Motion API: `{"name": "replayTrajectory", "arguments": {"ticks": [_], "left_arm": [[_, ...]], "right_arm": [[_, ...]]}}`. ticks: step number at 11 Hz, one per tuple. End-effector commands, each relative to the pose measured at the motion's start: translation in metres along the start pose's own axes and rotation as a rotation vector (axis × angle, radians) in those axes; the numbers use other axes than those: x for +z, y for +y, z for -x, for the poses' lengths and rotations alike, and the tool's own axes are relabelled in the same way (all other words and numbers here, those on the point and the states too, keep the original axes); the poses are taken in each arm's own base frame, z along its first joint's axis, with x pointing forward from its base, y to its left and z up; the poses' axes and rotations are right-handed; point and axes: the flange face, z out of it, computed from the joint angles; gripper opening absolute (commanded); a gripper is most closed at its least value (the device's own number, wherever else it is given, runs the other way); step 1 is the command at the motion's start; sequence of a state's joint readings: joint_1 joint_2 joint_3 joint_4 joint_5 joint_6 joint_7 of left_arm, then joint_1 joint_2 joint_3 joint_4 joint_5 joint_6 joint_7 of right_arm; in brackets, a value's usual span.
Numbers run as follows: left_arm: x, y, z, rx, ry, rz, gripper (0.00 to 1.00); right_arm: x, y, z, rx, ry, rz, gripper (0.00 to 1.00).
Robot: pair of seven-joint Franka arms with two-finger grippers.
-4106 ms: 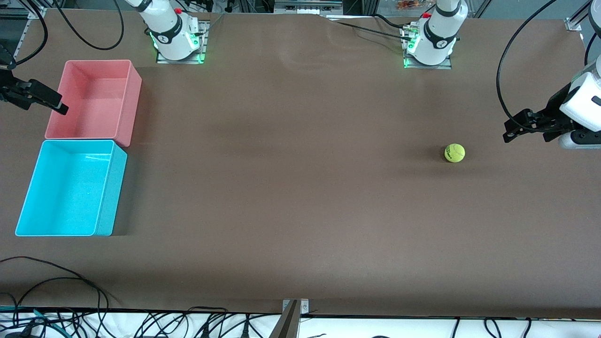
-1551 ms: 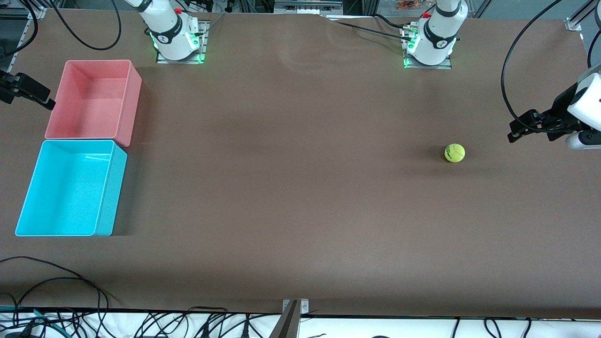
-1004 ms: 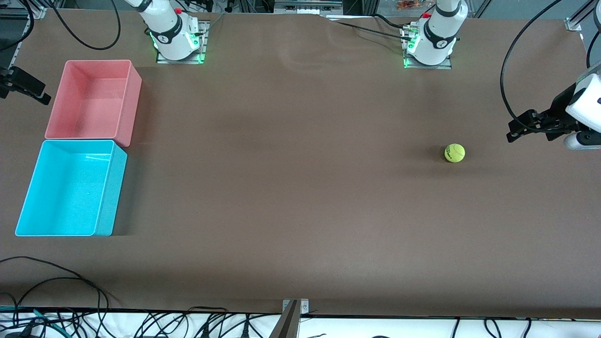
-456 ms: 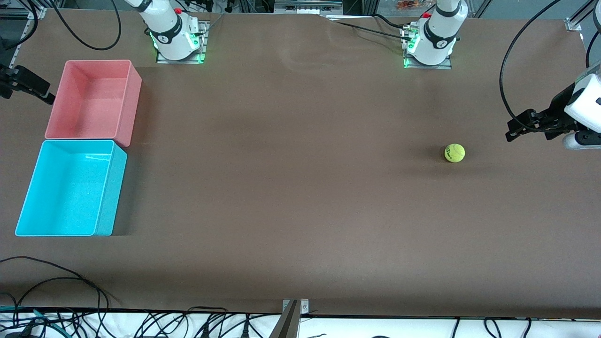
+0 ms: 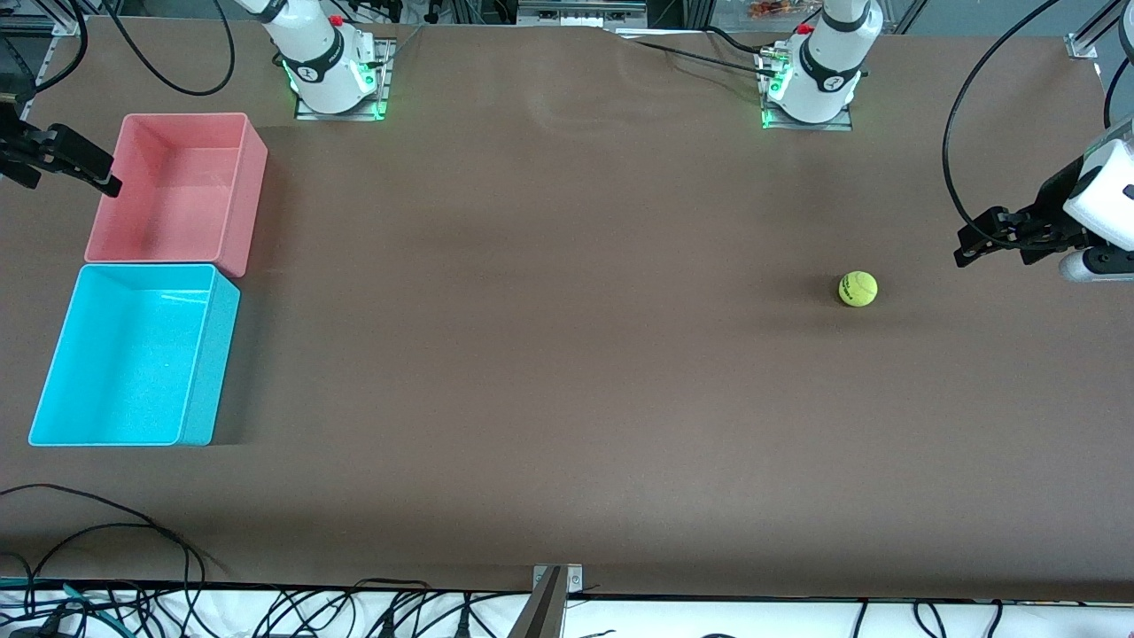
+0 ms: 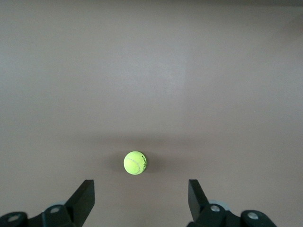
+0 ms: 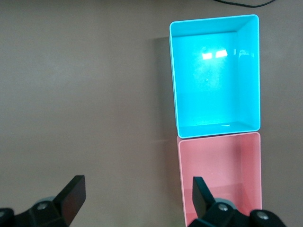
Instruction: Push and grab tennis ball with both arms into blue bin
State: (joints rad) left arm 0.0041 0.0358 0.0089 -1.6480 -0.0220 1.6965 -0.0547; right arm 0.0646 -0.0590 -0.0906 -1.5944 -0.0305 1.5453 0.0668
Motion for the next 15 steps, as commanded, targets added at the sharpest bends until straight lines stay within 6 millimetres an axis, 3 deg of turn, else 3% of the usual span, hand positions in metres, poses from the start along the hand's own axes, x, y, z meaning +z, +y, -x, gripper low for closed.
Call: {"name": "replayTrajectory", "arguments": {"ticks": [1, 2, 3, 11, 15], "left_arm": [[-0.002, -0.001, 0.005, 0.004, -0.008, 0.024, 0.9], [-0.003, -0.002, 0.005, 0.002, -0.006, 0.024, 0.99], [-0.003, -0.003, 0.005, 0.001, -0.006, 0.022, 1.0], [-0.002, -0.004, 0.005, 0.002, -0.008, 0.008, 1.0], [-0.002, -0.004, 0.005, 0.004, -0.008, 0.008, 1.0]], "right_arm": [[-0.006, 0.0, 0.0, 0.013, 0.004, 0.016, 1.0], [-0.004, 0.006, -0.003, 0.026, 0.006, 0.012, 1.0], [0.0, 0.007, -0.006, 0.029, 0.003, 0.011, 1.0], [0.008, 0.0, -0.009, 0.013, -0.02, 0.011, 1.0], [0.021, -0.002, -0.017, 0.012, -0.037, 0.026, 1.0]]}}
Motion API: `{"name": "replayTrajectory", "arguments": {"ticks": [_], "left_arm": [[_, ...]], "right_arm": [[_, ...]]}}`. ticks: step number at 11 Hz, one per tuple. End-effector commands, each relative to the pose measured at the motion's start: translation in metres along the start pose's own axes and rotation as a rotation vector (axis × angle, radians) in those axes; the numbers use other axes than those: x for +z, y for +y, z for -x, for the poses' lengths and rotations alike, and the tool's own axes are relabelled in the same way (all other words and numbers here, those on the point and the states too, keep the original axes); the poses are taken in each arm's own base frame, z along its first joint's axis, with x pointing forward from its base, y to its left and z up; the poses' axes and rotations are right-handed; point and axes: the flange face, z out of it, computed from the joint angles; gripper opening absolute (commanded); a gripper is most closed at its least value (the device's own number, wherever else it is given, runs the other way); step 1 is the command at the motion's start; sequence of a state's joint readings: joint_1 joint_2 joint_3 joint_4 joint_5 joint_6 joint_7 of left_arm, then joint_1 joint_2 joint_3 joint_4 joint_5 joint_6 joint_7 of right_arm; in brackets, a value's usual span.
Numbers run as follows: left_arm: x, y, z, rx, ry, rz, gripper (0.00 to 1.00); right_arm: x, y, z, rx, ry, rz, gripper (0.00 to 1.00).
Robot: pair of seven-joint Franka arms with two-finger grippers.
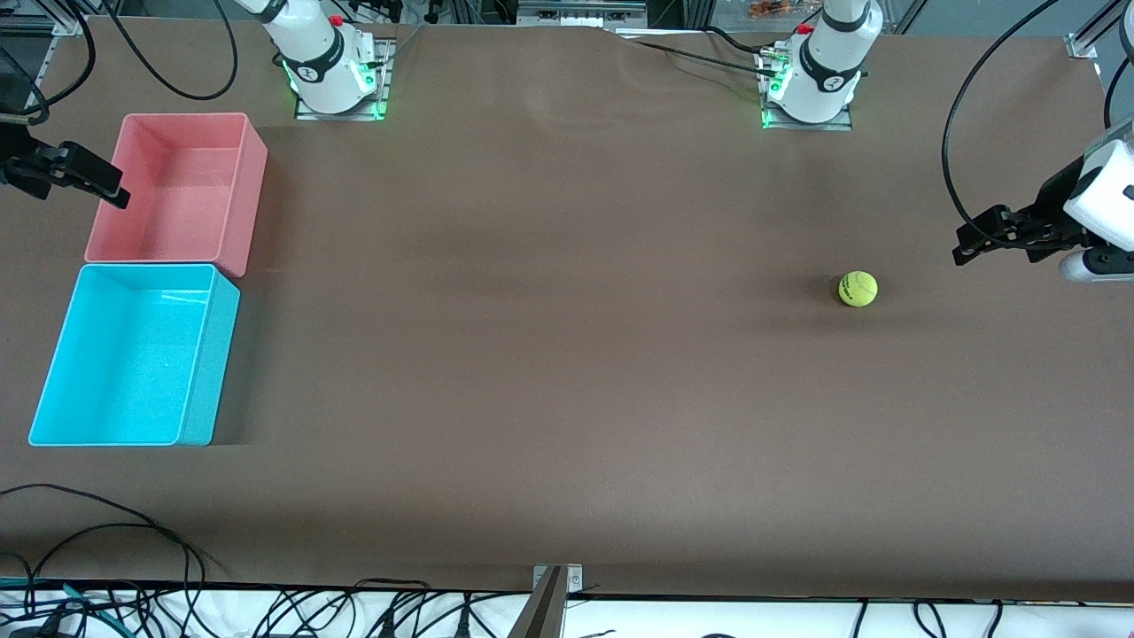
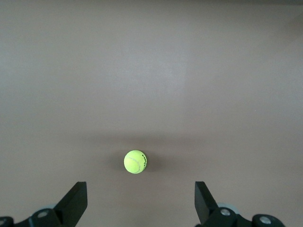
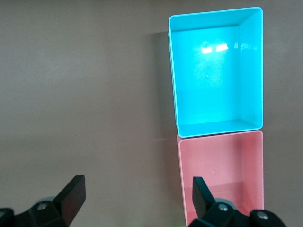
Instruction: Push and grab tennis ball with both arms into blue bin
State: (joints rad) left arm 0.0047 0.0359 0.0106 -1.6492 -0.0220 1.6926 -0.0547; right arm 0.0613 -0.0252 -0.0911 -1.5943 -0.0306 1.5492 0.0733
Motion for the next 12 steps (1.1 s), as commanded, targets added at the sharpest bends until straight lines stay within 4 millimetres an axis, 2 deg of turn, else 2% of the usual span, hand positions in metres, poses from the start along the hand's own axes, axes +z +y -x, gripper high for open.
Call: {"name": "replayTrajectory", "arguments": {"ticks": [1, 4, 5, 6, 8, 10, 12], "left_arm": [[-0.003, -0.004, 0.005, 0.005, -0.002, 0.009, 0.95], [-0.003, -0.004, 0.005, 0.006, -0.005, 0.009, 0.88], [-0.002, -0.004, 0.005, 0.006, -0.006, 0.008, 0.66], [-0.001, -0.005, 0.006, 0.006, -0.018, 0.008, 0.36], [0.007, -0.014, 0.007, 0.111, -0.034, 0.009, 0.0], [0.028, -0.031, 0.015, 0.162, -0.077, 0.007, 0.0], [0.044, -0.068, 0.016, 0.353, -0.046, -0.012, 0.0]], "right_arm": [[0.005, -0.003, -0.007, 0.003, -0.012, 0.016, 1.0], [0.004, 0.002, -0.009, 0.015, -0.004, 0.01, 1.0], [0.003, 0.005, -0.011, 0.021, 0.013, 0.008, 1.0], [0.002, 0.004, -0.011, 0.02, 0.017, 0.007, 1.0], [0.003, 0.005, -0.011, 0.021, 0.013, 0.008, 1.0], [0.003, 0.005, -0.01, 0.021, 0.005, 0.008, 1.0], [0.003, 0.005, -0.011, 0.021, 0.013, 0.008, 1.0]]}}
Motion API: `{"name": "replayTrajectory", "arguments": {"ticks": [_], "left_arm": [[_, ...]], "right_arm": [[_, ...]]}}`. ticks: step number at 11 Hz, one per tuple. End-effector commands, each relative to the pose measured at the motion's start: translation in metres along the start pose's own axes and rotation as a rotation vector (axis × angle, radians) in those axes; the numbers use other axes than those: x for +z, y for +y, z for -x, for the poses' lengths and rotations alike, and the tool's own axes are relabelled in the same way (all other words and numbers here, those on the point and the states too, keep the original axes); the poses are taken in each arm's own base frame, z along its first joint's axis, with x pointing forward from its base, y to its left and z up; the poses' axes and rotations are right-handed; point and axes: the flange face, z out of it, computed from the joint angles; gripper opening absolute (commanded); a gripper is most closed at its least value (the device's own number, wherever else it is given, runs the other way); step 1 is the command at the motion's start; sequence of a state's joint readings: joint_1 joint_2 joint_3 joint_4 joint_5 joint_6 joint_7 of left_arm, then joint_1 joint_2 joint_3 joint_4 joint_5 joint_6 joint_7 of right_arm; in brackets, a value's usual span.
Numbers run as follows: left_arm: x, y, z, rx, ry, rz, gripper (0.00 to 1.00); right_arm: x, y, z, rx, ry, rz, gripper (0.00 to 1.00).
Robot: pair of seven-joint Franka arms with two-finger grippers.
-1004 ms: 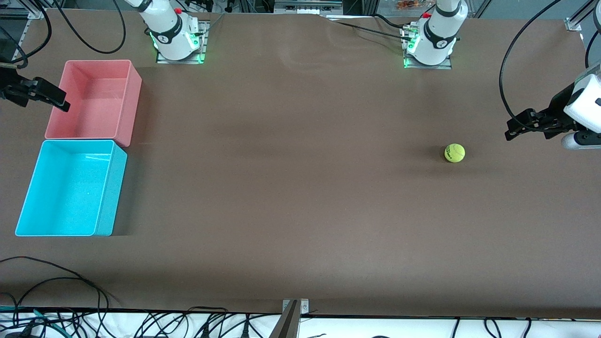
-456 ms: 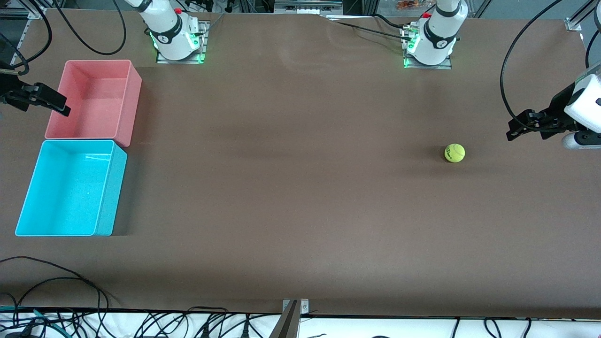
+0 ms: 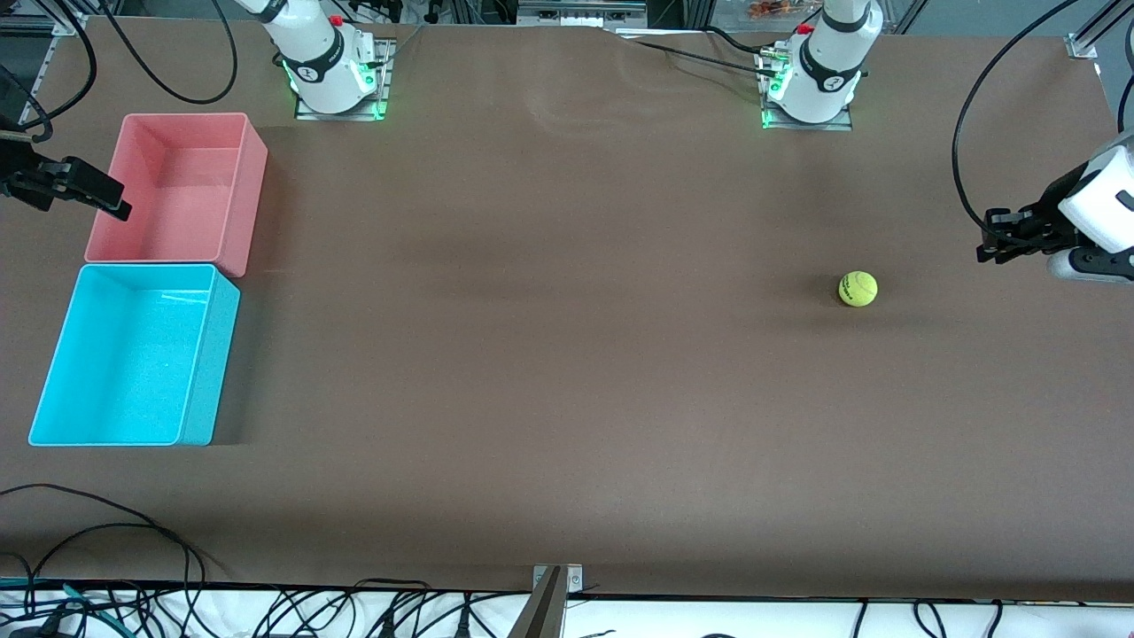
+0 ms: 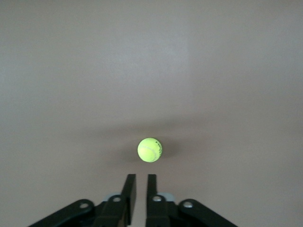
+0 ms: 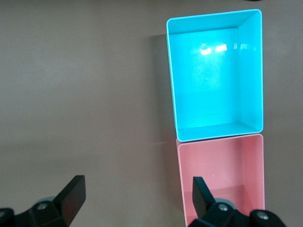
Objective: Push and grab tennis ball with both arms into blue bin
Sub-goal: 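Lower the left gripper beside the tennis ball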
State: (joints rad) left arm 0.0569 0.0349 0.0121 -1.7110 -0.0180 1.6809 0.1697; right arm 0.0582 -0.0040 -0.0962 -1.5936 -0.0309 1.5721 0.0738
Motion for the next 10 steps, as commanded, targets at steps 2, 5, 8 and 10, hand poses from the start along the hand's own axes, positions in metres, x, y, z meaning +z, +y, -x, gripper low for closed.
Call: {"name": "replayTrajectory", "arguments": {"ticks": [2, 5, 8, 10], "left_arm": [[0.029, -0.059, 0.019, 0.338, 0.039, -0.02, 0.0], [0.057, -0.058, 0.042, 0.59, 0.049, -0.045, 0.0], [0.095, -0.079, 0.056, 0.968, 0.066, -0.082, 0.0], [0.115, -0.104, 0.062, 1.105, 0.043, -0.054, 0.0]], "right_arm": [[-0.005, 0.0, -0.004, 0.011, 0.012, 0.006, 1.0], [-0.003, 0.0, -0.006, 0.01, 0.013, 0.006, 1.0], [-0.003, 0.001, -0.006, 0.013, 0.014, 0.008, 1.0], [-0.003, 0.001, -0.006, 0.011, 0.014, 0.008, 1.0]]}}
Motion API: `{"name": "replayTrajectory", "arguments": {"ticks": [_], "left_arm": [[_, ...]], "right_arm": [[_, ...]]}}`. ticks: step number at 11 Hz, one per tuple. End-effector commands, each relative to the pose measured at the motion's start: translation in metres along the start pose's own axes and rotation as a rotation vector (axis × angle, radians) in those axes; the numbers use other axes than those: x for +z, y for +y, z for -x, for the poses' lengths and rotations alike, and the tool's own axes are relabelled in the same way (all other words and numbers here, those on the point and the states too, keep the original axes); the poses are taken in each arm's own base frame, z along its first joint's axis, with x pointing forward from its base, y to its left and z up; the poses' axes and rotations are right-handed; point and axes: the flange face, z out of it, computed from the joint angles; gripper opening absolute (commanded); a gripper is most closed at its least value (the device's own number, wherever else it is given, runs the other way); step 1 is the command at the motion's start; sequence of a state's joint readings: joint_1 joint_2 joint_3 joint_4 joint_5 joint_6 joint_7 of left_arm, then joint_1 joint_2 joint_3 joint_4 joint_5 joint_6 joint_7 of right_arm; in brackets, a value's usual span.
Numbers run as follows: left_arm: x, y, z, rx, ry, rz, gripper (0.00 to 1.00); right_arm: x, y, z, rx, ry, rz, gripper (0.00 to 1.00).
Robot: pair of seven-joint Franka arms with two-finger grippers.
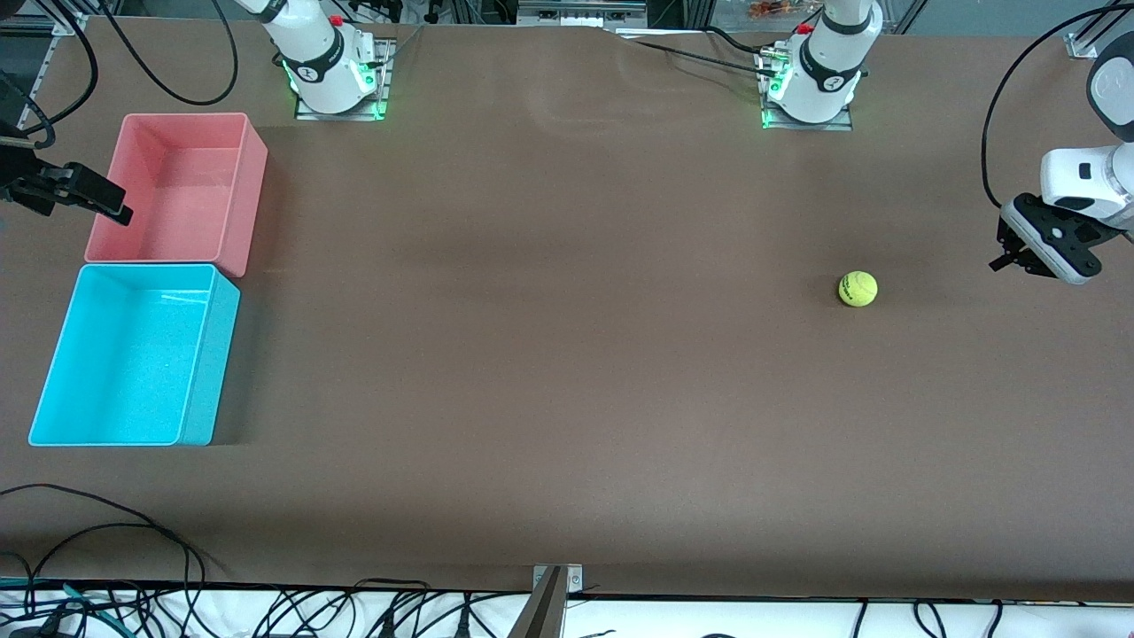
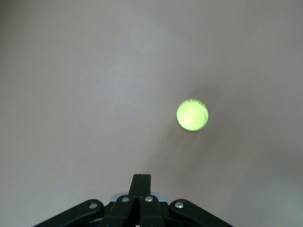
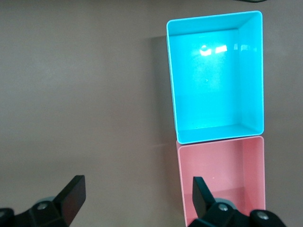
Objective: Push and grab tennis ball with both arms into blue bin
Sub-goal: 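Lower the left gripper beside the tennis ball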
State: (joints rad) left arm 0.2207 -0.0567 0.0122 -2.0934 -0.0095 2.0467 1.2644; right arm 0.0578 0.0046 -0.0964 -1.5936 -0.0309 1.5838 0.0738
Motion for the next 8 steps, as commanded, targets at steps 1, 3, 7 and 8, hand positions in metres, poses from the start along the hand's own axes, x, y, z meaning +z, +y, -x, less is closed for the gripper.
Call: {"name": "replayTrajectory", "arguments": {"ticks": [1, 3, 7, 8], "left_arm": [[0.026, -0.005, 0.031, 0.287, -0.003, 0.003, 0.0], [0.056, -0.017, 0.032, 0.511, -0.004, 0.006, 0.0], [0.103, -0.03, 0.023, 0.906, 0.016, -0.012, 0.0], [0.118, -0.028, 0.025, 0.908, 0.066, 0.003, 0.0]], "right_arm": [[-0.006, 0.001, -0.002, 0.009, 0.01, 0.007, 1.0], [-0.006, 0.001, -0.002, 0.009, 0.01, 0.007, 1.0], [-0.006, 0.001, -0.002, 0.009, 0.01, 0.007, 1.0], [-0.006, 0.001, -0.002, 0.009, 0.01, 0.007, 1.0]]}}
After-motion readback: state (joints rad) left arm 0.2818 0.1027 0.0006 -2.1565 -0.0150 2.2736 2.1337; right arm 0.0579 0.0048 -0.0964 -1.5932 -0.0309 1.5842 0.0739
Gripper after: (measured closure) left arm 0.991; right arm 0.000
